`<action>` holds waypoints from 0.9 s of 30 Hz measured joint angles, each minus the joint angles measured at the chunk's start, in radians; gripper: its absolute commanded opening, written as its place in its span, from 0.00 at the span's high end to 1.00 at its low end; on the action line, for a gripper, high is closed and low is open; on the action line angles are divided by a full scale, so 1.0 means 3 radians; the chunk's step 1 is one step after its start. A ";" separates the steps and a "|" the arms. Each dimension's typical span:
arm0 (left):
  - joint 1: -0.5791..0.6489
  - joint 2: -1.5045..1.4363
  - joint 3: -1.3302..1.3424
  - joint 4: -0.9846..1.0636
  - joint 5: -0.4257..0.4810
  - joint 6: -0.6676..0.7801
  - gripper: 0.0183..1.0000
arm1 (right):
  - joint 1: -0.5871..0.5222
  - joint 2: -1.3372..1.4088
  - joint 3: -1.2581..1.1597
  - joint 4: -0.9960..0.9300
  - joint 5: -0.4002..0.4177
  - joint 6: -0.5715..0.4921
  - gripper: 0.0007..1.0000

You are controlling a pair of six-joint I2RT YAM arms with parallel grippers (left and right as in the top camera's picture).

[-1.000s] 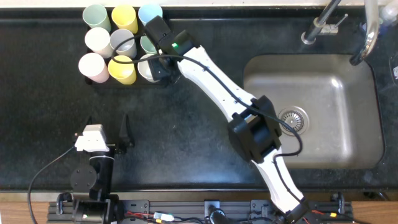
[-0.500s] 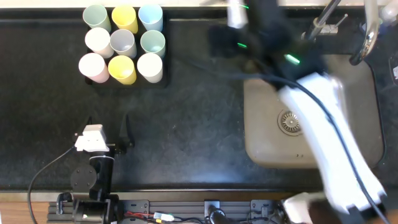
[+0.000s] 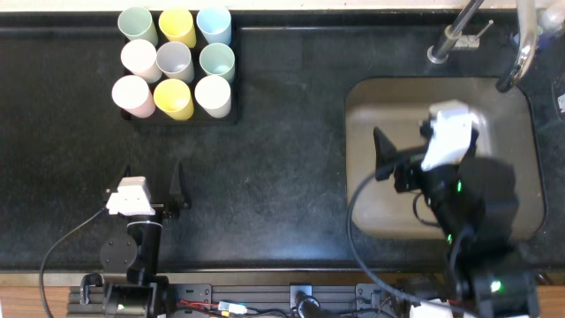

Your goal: Store Cups

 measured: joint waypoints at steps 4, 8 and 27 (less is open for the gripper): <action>0.0000 0.0001 0.0000 -0.0001 0.0000 0.0000 0.00 | -0.0008 -0.0458 -0.0626 0.0567 0.0004 -0.0014 0.00; 0.0000 0.0000 0.0000 0.0000 0.0000 0.0000 0.00 | -0.0009 -0.0838 -0.1184 0.1244 0.0032 -0.0019 0.00; 0.0000 0.0001 0.0000 0.0000 -0.0001 0.0000 0.00 | -0.0149 -0.2261 -0.2860 0.2302 0.0132 -0.0015 0.00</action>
